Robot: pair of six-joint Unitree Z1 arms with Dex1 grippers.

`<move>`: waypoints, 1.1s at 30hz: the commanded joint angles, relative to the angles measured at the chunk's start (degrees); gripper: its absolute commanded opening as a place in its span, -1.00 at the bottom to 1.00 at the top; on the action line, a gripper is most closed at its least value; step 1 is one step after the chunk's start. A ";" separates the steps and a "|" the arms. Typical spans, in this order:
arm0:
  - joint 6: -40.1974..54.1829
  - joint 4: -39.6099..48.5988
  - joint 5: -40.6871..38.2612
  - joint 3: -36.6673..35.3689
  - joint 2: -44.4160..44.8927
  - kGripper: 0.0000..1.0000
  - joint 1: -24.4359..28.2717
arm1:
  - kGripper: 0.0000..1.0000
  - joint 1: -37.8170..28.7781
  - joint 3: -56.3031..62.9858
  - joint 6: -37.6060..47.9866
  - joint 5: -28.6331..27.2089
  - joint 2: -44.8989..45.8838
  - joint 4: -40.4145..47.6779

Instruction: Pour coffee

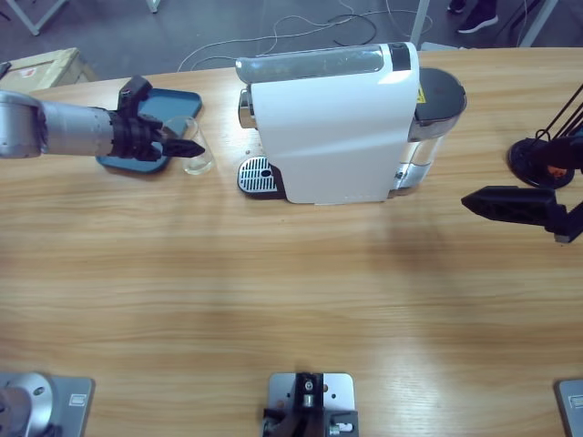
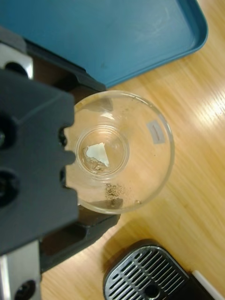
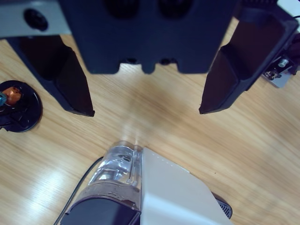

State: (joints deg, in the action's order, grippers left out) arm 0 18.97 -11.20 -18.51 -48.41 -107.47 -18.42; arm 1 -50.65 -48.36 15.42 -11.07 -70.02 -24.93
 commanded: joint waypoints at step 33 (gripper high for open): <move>24.36 4.61 -16.77 -5.96 -4.24 -1.00 -9.71 | 1.00 0.73 -6.84 -1.45 -2.30 15.35 -20.56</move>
State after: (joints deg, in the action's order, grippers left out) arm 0 45.14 -5.38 -34.52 -51.79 -106.74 -25.95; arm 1 -50.63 -56.89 14.31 -11.87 -55.88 -45.10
